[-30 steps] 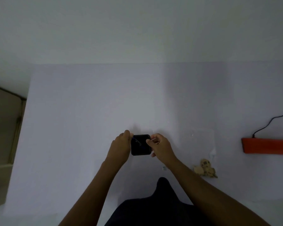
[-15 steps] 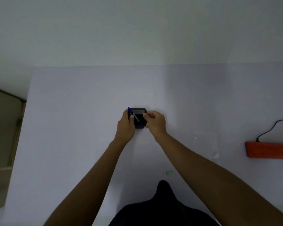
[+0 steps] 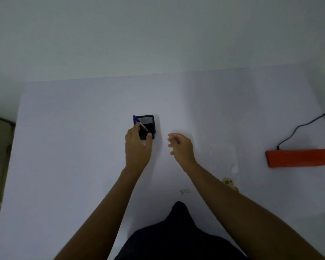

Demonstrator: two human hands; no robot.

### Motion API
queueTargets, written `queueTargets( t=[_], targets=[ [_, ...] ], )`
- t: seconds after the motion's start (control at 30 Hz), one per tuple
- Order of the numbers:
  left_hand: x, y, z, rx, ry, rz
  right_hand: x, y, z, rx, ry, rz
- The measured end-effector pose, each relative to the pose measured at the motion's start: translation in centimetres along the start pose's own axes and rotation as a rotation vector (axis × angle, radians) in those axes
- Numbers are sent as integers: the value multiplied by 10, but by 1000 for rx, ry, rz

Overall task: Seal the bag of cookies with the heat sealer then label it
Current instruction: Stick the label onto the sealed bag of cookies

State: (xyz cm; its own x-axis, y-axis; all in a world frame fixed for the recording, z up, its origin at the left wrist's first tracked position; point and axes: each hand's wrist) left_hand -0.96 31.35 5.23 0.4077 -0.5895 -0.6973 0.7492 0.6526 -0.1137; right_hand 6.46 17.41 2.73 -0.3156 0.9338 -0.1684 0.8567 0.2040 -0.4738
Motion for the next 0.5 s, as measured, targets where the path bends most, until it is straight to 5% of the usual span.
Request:
queueTargets(
  t=[0.1,0.3,0.5],
  targets=[
    [23,-45,1,130,8,-141,-42,-27,33,36,1,40],
    [83,-126,-9,119,79,-517,-97,-68,106,129,-76,39],
    [118,-154,-16,86,188,-572,-116,-91,145,131,-76,-13]
  ],
)
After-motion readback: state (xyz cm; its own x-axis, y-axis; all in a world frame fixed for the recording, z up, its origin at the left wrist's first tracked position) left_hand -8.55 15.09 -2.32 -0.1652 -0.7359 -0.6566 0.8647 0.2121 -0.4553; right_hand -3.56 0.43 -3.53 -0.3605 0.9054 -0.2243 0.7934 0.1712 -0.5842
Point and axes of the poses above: each hand's wrist, its own y-axis towards the middle knuckle, its own x-axis out of the palm, z = x × y, and after that the axes turned 7 degrees about y, right-handed
